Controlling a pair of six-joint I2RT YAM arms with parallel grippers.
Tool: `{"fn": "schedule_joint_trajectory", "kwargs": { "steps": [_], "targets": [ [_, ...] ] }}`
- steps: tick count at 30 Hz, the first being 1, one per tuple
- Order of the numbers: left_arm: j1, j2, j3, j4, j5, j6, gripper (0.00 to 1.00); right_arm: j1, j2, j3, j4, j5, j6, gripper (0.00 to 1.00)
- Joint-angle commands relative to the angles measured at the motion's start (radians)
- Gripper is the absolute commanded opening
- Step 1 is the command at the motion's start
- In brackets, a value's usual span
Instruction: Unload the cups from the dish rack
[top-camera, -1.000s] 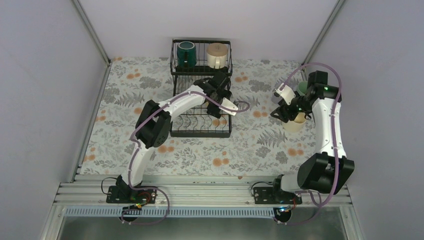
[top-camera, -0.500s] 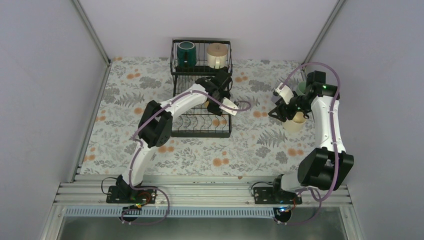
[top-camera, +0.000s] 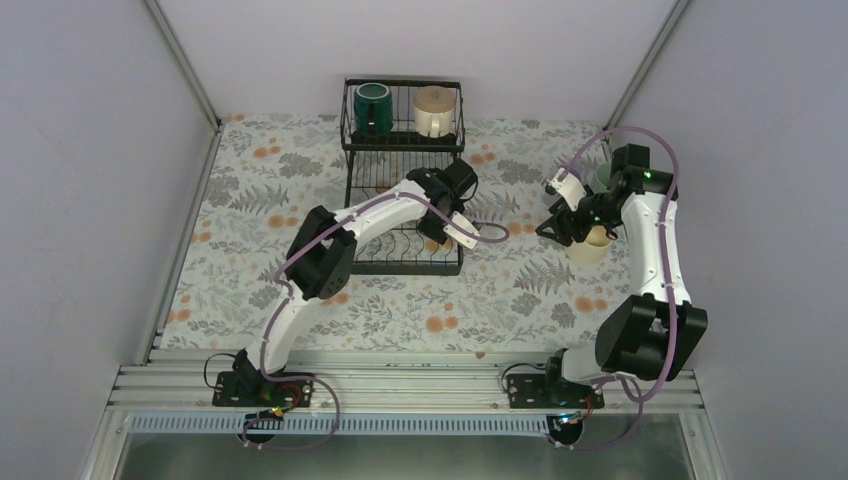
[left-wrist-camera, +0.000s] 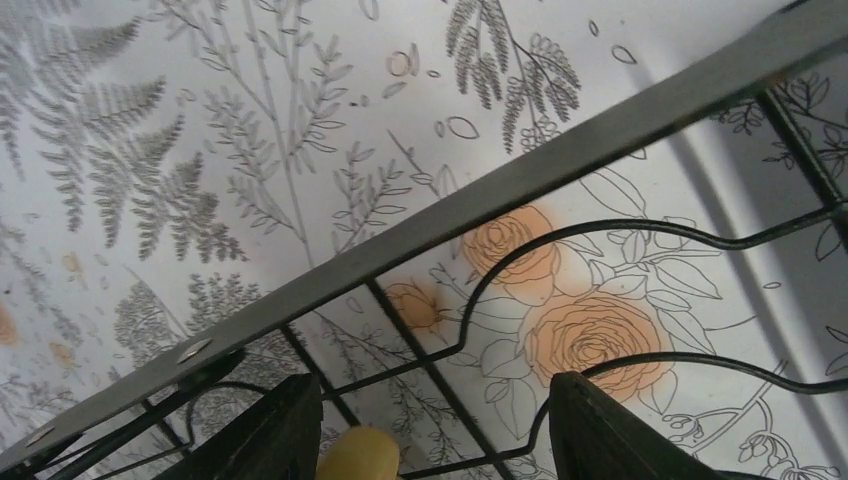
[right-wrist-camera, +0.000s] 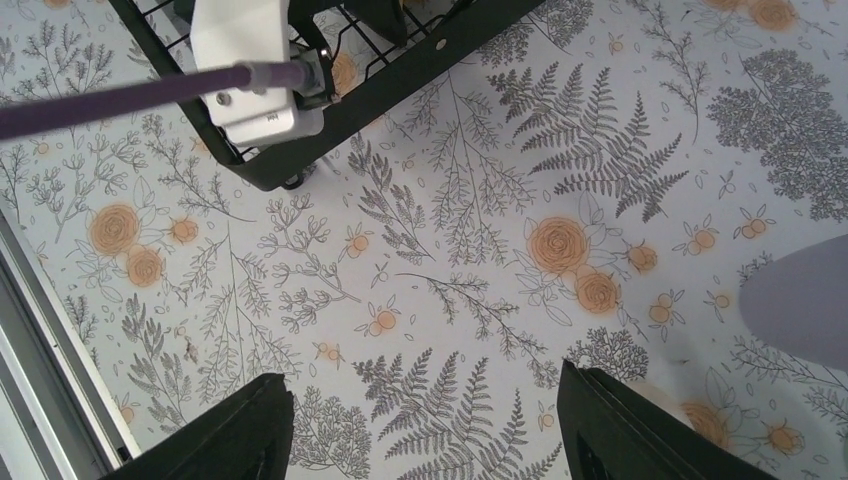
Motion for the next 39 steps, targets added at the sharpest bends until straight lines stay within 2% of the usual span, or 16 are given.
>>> {"fn": "schedule_joint_trajectory", "kwargs": {
  "steps": [1, 7, 15, 18, 19, 20, 23, 26, 31, 35, 39],
  "targets": [
    [-0.008, 0.037, 0.029, -0.054, -0.097, -0.005, 0.57, 0.003, 0.000, -0.017, -0.014, -0.049, -0.024, 0.68],
    [-0.020, 0.023, 0.015, -0.017, -0.144, -0.009, 0.59, 0.003, 0.000, -0.042, -0.005, -0.050, -0.029, 0.68],
    [-0.066, -0.059, 0.086, -0.108, -0.054, -0.080, 0.70, 0.007, -0.010, -0.097, 0.038, -0.082, -0.017, 0.70],
    [-0.089, -0.128, 0.113, -0.127, -0.033, -0.127, 0.81, 0.024, -0.035, -0.122, 0.083, -0.076, -0.004, 0.78],
    [-0.097, -0.162, 0.109, -0.126, -0.032, -0.142, 0.97, 0.036, -0.040, -0.124, 0.089, -0.073, -0.005, 0.82],
    [-0.105, -0.196, 0.101, -0.127, -0.032, -0.155, 1.00, 0.048, -0.041, -0.122, 0.091, -0.065, -0.004, 0.86],
    [-0.114, -0.303, 0.057, -0.119, -0.037, -0.180, 1.00, 0.084, -0.036, -0.100, 0.101, -0.062, 0.001, 0.90],
    [-0.110, -0.404, -0.015, -0.087, -0.120, -0.220, 1.00, 0.108, -0.006, -0.075, 0.115, -0.083, -0.002, 0.90],
    [-0.083, -0.596, -0.205, -0.030, -0.178, -0.291, 1.00, 0.208, 0.099, -0.025, 0.180, -0.070, 0.078, 0.90],
    [0.008, -0.781, -0.356, 0.082, -0.126, -0.324, 1.00, 0.360, 0.168, -0.021, 0.298, 0.028, 0.192, 0.88],
    [0.153, -0.934, -0.468, 0.290, -0.053, -0.393, 1.00, 0.488, 0.265, 0.028, 0.406, 0.094, 0.310, 0.86]
  ]
}}
